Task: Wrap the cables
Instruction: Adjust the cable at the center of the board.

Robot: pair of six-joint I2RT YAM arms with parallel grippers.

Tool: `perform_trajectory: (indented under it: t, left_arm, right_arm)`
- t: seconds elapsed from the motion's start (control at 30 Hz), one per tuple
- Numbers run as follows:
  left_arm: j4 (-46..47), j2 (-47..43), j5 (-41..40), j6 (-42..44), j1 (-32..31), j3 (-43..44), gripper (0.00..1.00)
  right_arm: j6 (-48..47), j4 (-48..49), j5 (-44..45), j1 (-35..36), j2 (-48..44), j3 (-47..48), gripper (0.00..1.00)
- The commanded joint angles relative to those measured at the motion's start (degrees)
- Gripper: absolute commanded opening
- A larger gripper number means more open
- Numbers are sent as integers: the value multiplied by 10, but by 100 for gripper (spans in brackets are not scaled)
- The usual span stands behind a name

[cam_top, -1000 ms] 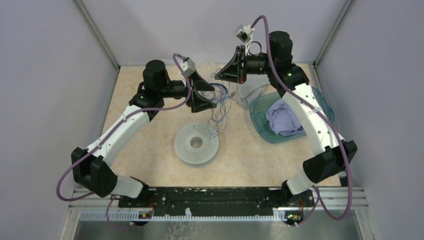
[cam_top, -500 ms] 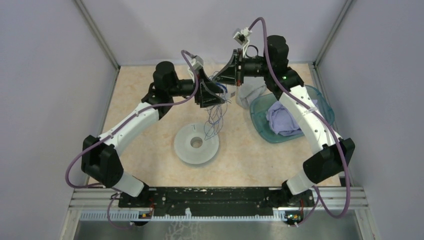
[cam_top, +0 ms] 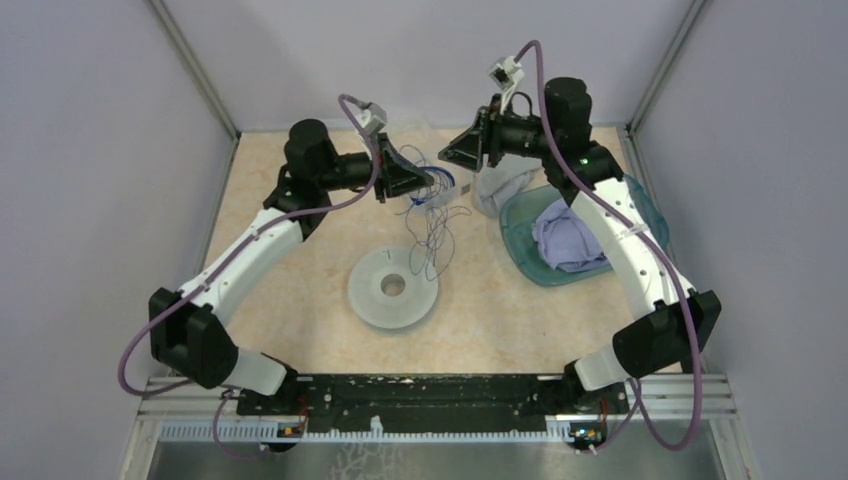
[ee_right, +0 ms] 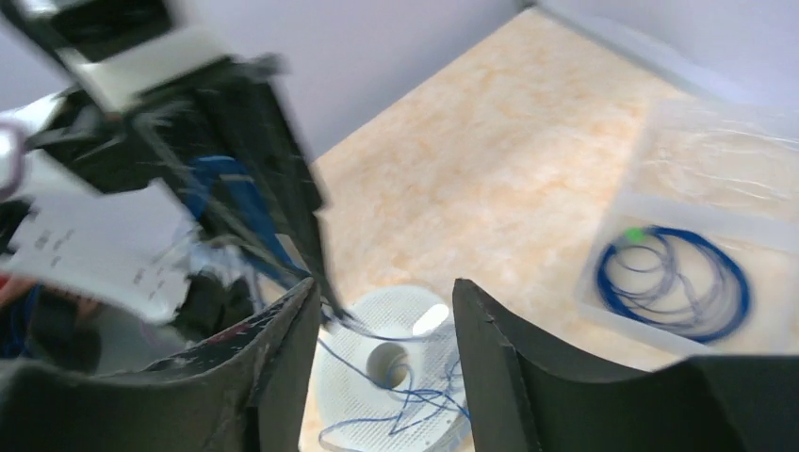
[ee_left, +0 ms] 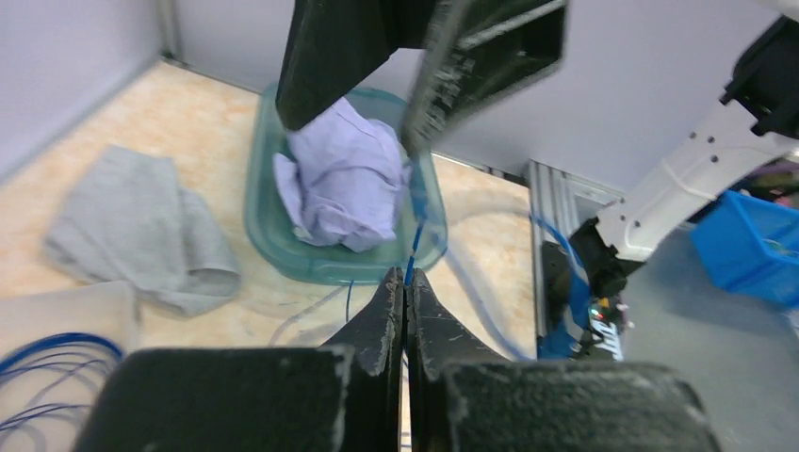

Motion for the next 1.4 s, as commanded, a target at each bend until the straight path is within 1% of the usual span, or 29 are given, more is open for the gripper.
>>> perform_trajectory:
  t: [0.0,0.07,0.1,0.13,0.2,0.3,0.43,0.57,0.8,0.87,0.93,0.97,1.0,1.07,1.1,1.2,1.37]
  left_arm:
    - [-38,-69,-71,31,20,20,0]
    - [-34,-74,-86,-4,29,24,0]
    - [-32,-73,-82,-21,30,29,0]
    - [-29,-70,-72,-34,29,33,0]
    - [-13,-65,-59,-59,29,36,0]
    - [-11,-61,-65,-77,29,40,0]
    - [-16,-58,-90,-99,29,40,0]
    - [-23,-52,-106,-124,29,37,0]
    - [-9,-38,-124,-181,28,24,0]
    - [-14,-37,-132,-179,28,25,0]
    - [-32,-40,-145,-164,29,32,0]
    - [-41,-45,-151,-154,29,35,0]
    - [-50,-50,-159,-144,29,37,0]
    - [-68,-58,-167,-131,32,49,0]
    - [-77,-61,-167,-129,34,56,0]
    - [-91,-64,-149,-136,41,82,0]
    - [-100,-69,-96,-169,64,134,0]
  right_arm:
    - [-28,-3,74,-50,-50,-12,60]
    - [-66,8,50,-51,-61,-45,67]
    - [-73,19,30,-50,-64,-62,74]
    - [-76,31,9,-48,-66,-75,79]
    - [-76,47,-14,-40,-63,-96,82]
    - [-80,71,-51,-16,-58,-122,83]
    - [-118,94,-52,29,-59,-145,83]
    - [-94,165,-72,54,-41,-165,83]
    - [-93,192,-70,92,12,-163,81]
    - [-90,194,-82,99,23,-163,78]
    - [-90,193,-65,102,26,-165,73]
    - [-93,191,-46,102,25,-166,66]
    - [-102,182,-33,102,24,-164,62]
    - [-129,149,19,102,20,-156,51]
    - [-141,140,42,102,17,-154,48]
    - [-154,136,101,102,10,-160,44]
    - [-164,141,203,102,19,-181,43]
